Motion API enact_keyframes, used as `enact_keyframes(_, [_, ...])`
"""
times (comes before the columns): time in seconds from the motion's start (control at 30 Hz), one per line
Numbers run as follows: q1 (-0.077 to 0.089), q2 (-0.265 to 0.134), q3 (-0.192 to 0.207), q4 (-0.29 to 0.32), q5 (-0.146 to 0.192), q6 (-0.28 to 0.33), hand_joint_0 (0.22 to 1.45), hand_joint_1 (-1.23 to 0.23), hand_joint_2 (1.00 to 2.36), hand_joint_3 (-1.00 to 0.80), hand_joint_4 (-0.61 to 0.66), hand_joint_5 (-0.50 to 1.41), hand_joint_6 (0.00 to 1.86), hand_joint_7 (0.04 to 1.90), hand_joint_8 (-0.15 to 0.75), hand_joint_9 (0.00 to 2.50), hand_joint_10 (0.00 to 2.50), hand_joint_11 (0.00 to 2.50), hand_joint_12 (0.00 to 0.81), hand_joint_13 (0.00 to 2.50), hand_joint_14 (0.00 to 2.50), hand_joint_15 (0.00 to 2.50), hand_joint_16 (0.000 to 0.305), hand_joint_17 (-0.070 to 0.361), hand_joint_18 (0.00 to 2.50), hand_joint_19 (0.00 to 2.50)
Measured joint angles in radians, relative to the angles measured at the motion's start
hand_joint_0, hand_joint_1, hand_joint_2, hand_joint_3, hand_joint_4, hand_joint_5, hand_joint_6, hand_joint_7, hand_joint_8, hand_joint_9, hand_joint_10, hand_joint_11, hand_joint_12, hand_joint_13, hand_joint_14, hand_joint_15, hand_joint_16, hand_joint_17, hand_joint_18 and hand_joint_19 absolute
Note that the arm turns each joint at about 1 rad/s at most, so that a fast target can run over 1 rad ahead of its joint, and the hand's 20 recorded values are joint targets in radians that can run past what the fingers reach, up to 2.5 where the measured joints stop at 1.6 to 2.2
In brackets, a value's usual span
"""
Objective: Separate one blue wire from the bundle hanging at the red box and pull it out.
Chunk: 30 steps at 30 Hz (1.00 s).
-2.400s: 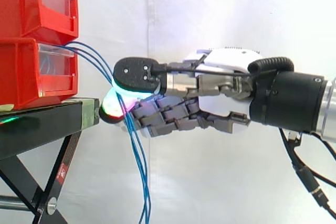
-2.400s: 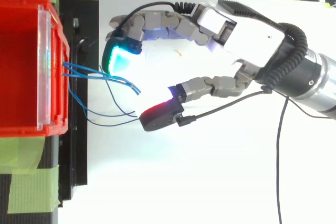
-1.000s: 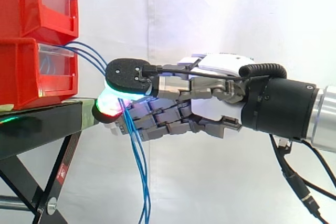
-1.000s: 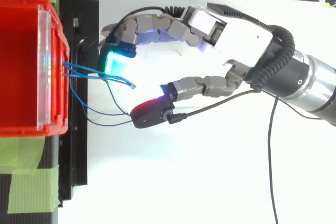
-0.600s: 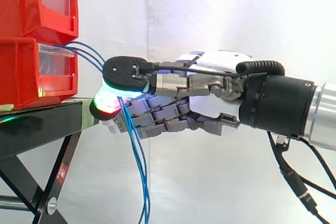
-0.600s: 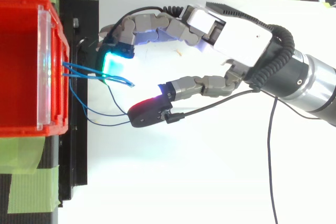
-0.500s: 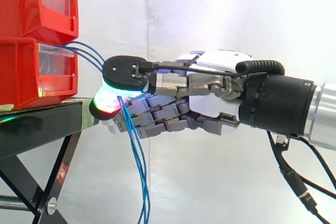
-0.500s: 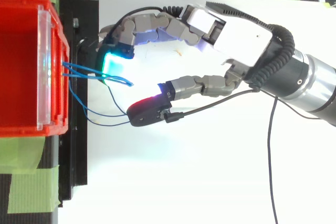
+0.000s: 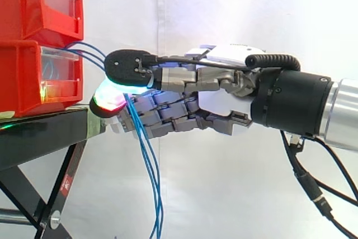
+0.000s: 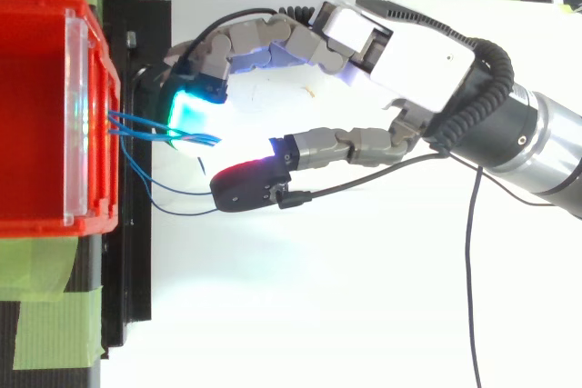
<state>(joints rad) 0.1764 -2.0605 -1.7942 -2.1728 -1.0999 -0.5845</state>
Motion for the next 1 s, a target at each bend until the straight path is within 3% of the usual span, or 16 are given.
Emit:
enact_keyframes(0.27, [0.000,0.008,0.001,-0.002,0.000,0.000,0.64,-0.73,1.02,-0.30,0.05,-0.19,0.77,1.00,0.281,0.64,0.01,0.37,0.345,0.55,0.01,0.29,0.050,0.112,0.38,0.34])
enact_keyframes(0.6, [0.000,0.009,0.001,-0.021,-0.002,0.001,0.65,-0.73,1.02,-0.29,0.11,-0.19,0.78,1.02,0.285,0.67,0.01,0.42,0.344,0.59,0.01,0.32,0.049,0.111,0.41,0.37])
enact_keyframes(1.0, [-0.001,0.010,0.001,-0.075,-0.031,0.010,0.64,-0.71,1.02,-0.23,0.17,-0.20,0.80,1.06,0.296,0.75,0.02,0.55,0.348,0.62,0.01,0.34,0.049,0.111,0.43,0.37])
